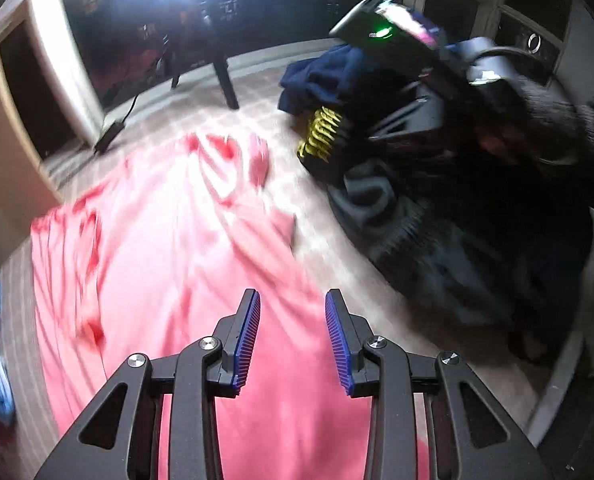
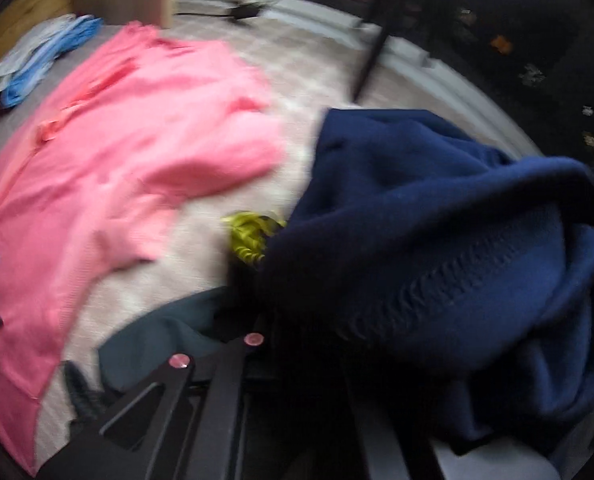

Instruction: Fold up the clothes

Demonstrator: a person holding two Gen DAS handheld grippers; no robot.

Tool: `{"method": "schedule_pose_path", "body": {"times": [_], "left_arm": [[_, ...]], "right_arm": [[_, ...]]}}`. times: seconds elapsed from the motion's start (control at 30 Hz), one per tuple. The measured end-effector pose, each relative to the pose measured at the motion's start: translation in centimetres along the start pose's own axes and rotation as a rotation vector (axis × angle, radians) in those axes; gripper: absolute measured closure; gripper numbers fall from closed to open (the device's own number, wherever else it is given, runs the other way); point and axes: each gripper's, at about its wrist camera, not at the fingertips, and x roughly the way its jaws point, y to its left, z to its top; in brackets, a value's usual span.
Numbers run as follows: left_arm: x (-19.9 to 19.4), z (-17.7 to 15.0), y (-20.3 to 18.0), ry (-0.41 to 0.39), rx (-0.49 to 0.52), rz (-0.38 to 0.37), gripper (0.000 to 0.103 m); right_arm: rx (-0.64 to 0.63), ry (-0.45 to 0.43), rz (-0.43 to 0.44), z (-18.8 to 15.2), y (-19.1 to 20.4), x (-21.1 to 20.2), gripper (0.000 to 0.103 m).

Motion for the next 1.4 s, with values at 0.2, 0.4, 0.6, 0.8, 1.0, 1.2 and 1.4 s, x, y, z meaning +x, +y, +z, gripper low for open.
{"method": "schedule_pose_path", "body": {"times": [0.2, 0.4, 0.6, 0.8, 1.0, 1.2, 1.4], "left_arm": [[4.4, 3.8, -0.6, -0.007, 0.136, 0.033, 0.065], [8.3, 4.3, 1.3, 0.051, 0.109, 0.021, 0.084], [6.0, 3.1, 4.8, -0.039, -0.090, -0.165, 0.100], [5.3, 2.7, 5.7, -0.057, -0.146, -0.209, 0.099], [6.0, 2.8, 5.5, -0.038, -0.153, -0.196, 0.090], [3.3, 1.1, 5.3, -0.045, -0.133, -0.197, 0.082], [3.1, 0.4, 3.5, -0.027, -0.050, -0.148, 0.078]], "right_arm": [[0.019, -0.029, 0.145, 1.7, 1.3, -2.1, 0.074], [0.031, -0.025, 0.204, 5.5, 1.4, -1.6, 0.073], [0.001, 0.011, 0.166, 9.2, 1.2, 1.5, 0.069], [-0.078, 0.081, 0.140, 10.9, 2.3, 5.3, 0.051], [-0.118, 0.120, 0.157, 10.5, 3.2, 6.4, 0.100], [-0.013, -0.027, 0.015, 9.8, 0.6, 2.5, 0.100], [-0.056, 0.014, -0.028, 10.2, 2.6, 3.3, 0.090]]}}
